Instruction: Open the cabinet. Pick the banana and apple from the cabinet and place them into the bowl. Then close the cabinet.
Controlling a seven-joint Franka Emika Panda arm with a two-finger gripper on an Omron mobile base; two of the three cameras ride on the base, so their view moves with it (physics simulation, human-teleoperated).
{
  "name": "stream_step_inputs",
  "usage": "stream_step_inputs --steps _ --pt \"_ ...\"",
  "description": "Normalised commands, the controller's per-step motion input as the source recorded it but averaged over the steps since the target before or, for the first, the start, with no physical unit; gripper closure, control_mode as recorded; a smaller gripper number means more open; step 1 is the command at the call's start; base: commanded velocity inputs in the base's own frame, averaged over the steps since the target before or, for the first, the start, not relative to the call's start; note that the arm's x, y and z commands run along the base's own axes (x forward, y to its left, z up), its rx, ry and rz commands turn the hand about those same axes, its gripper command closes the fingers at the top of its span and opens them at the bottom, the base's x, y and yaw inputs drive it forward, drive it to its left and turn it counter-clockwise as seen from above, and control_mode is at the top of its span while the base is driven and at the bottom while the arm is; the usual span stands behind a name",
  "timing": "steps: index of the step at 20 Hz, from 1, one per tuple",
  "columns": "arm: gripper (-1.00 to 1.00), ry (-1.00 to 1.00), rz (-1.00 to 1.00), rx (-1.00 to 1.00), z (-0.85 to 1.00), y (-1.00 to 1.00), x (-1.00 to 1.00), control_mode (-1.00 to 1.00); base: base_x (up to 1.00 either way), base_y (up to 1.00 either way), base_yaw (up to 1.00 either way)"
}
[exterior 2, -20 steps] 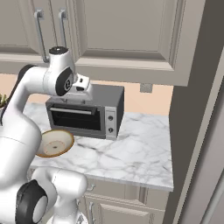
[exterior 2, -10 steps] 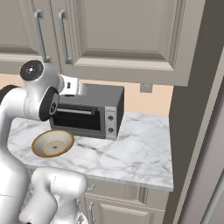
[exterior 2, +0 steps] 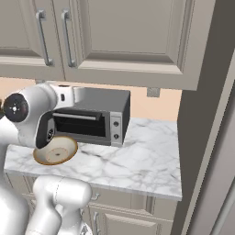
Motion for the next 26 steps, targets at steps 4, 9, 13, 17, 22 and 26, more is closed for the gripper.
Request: stream_step_inputs --steps 4,9,13,17,22,26 --pt "-1.0 -0.3 0.0 0.0 0.62 0.0 -0.21 -1.0 0.0 0.0 0.0" --pt "-1.0 -0.08 0.0 0.0 0.46 0.0 0.0 -1.0 0.0 0.0 0.0" --pt "-1.0 -0.01 0.01 0.0 0.43 0.0 0.0 -1.0 0.0 0.0 0.0" --pt "-1.0 -0.07 0.03 0.0 0.48 0.0 0.0 -1.0 0.0 0.0 0.0" --pt "-1.0 -0.11 0.03 0.0 0.14 0.0 0.0 -1.0 0.0 0.0 0.0" --pt "-1.0 -0.09 0.01 0.0 -0.02 0.0 0.0 -1.0 0.0 0.0 0.0"
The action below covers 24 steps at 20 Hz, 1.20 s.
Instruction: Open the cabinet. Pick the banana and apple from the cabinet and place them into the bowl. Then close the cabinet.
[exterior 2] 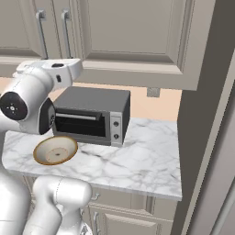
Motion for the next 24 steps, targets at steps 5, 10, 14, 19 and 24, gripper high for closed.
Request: stream_step_inputs --steps 5,10,14,19,24 --pt "-1.0 -0.03 0.0 0.0 0.0 0.0 0.0 -1.0 0.0 0.0 0.0" --pt "-1.0 0.0 0.0 0.0 0.0 0.15 0.11 -1.0 0.0 0.0 0.0" --pt "-1.0 0.0 0.0 0.0 0.0 0.18 0.41 -1.0 0.0 0.0 0.0" --pt "-1.0 0.0 0.0 0.0 0.0 0.0 0.58 -1.0 0.0 0.0 0.0" --pt "-1.0 0.0 0.0 0.0 0.0 0.09 0.61 -1.0 0.0 0.0 0.0"
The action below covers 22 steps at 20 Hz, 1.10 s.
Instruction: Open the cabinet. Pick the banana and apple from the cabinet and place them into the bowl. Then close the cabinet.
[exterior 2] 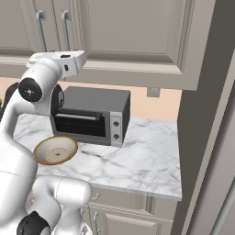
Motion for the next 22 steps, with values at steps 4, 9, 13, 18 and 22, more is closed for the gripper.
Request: stream_step_inputs --steps 4,9,13,18,22 --pt "-1.0 0.0 0.0 0.0 0.0 0.13 0.73 -1.0 0.0 0.0 0.0" --pt "-1.0 0.0 0.0 0.0 -0.04 0.0 0.97 -1.0 0.0 0.0 0.0" --pt "1.0 0.0 0.0 0.0 -0.16 0.0 1.0 -1.0 0.0 0.0 0.0" --pt "1.0 0.0 0.0 0.0 -0.05 0.0 0.36 -1.0 0.0 0.0 0.0" --pt "1.0 0.0 0.0 0.0 0.0 -0.01 -0.04 -1.0 0.0 0.0 0.0"
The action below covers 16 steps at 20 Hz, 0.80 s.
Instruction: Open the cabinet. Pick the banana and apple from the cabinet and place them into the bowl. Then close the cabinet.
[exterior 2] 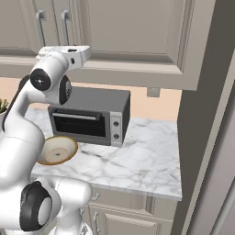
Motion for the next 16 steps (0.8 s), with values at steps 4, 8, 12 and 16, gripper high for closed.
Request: stream_step_inputs --steps 4,8,12,16 --pt "1.0 0.0 -0.02 0.0 0.09 -0.36 -0.48 -1.0 0.0 0.0 0.0" --pt "1.0 -0.01 -0.07 0.05 0.17 -0.8 -0.9 -1.0 0.0 0.0 0.0" --pt "1.0 -0.03 -0.09 0.12 0.29 -0.99 -1.0 -1.0 0.0 0.0 0.0" --pt "1.0 -0.03 -0.1 0.16 0.27 -1.0 -1.0 -1.0 0.0 0.0 0.0"
